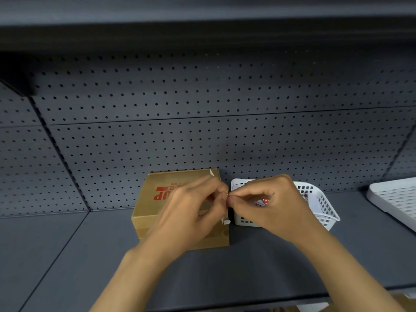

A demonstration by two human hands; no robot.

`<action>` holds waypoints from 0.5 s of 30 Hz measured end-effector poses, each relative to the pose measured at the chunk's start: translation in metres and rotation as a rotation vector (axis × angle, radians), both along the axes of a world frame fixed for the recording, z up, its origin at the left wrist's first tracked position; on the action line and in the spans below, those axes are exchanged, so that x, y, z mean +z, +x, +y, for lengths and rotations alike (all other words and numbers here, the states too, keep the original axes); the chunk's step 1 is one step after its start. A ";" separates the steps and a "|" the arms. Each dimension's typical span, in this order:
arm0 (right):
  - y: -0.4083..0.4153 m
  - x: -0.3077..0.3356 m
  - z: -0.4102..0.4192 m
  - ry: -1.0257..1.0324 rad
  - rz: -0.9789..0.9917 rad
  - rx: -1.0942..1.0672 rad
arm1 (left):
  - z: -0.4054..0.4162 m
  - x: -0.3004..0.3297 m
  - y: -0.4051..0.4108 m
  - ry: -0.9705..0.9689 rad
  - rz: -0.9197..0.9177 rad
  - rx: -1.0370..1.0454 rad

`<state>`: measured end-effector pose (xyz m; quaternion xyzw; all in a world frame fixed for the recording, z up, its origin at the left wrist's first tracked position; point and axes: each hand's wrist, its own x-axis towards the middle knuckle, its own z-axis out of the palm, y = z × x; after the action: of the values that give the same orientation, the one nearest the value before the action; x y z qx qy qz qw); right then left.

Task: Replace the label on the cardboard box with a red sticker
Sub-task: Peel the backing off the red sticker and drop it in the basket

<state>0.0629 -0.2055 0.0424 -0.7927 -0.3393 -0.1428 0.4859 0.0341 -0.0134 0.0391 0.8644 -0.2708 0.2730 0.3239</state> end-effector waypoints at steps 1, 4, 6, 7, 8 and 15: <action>0.000 0.000 0.000 0.016 0.035 0.001 | -0.001 0.001 0.000 0.004 -0.010 0.003; 0.000 -0.001 0.002 0.081 0.128 -0.024 | -0.002 0.001 -0.001 -0.006 -0.018 0.009; -0.001 0.000 0.004 0.140 0.206 -0.035 | -0.003 0.001 -0.001 -0.054 -0.005 0.010; -0.001 0.001 0.005 0.173 0.231 -0.044 | -0.004 0.001 -0.002 -0.089 0.004 0.016; -0.001 0.001 0.005 0.200 0.249 -0.052 | -0.005 0.001 -0.001 -0.123 0.012 0.033; 0.008 0.001 -0.012 0.359 0.414 -0.213 | -0.011 -0.005 0.013 -0.390 0.184 0.185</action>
<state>0.0706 -0.2174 0.0436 -0.7375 -0.1172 -0.0857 0.6595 0.0472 -0.0245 0.0341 0.8278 -0.1018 0.2690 0.4817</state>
